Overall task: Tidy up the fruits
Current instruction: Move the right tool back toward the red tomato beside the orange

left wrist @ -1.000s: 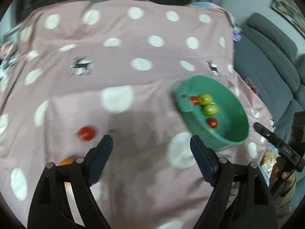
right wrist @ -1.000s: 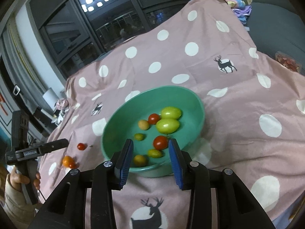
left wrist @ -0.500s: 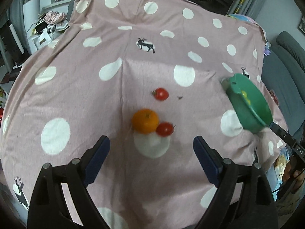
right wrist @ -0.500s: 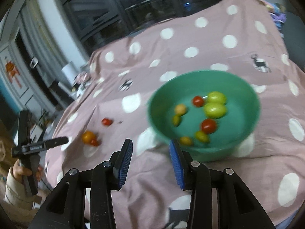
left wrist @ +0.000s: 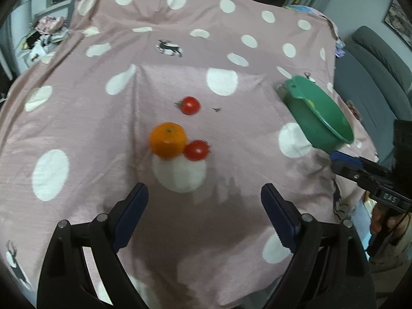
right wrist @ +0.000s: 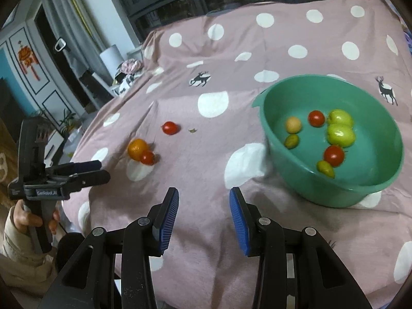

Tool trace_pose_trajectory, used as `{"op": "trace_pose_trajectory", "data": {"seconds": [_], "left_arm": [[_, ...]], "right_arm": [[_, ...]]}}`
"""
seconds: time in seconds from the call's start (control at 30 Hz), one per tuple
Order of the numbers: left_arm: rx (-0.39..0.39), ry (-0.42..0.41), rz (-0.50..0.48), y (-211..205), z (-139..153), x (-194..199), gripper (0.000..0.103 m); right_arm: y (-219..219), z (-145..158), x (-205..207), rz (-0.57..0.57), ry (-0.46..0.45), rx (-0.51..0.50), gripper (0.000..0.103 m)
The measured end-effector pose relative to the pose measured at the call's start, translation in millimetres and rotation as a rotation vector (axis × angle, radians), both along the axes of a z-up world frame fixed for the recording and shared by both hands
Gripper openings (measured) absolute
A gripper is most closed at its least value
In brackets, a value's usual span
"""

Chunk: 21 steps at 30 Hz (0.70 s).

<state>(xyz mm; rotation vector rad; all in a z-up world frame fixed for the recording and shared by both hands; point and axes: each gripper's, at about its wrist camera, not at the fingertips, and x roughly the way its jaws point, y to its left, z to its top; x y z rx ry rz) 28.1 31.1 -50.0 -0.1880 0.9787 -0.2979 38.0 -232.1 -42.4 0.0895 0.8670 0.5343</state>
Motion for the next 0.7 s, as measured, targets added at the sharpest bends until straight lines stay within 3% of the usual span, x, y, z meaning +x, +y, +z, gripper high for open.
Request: {"op": "trace_pose_trajectory", "data": {"seconds": [0.23, 0.43, 0.6, 0.7], "left_arm": [[-0.040, 0.046, -0.040, -13.7, -11.9, 20.7, 0.088], [-0.027, 0.112, -0.052, -20.9, -25.9, 44.0, 0.082], [0.006, 0.122, -0.049, -26.2, -30.7, 56.9, 0.080], [0.014, 0.117, -0.041, -27.0, -32.5, 64.3, 0.074]], "right_arm": [[7.6, -6.9, 3.9, 0.012, 0.022, -0.006, 0.042], [10.0, -12.5, 7.1, 0.020, 0.037, -0.013, 0.042], [7.2, -17.1, 11.3, 0.013, 0.048, -0.008, 0.042], [6.7, -21.2, 12.7, 0.014, 0.055, -0.006, 0.042]]}}
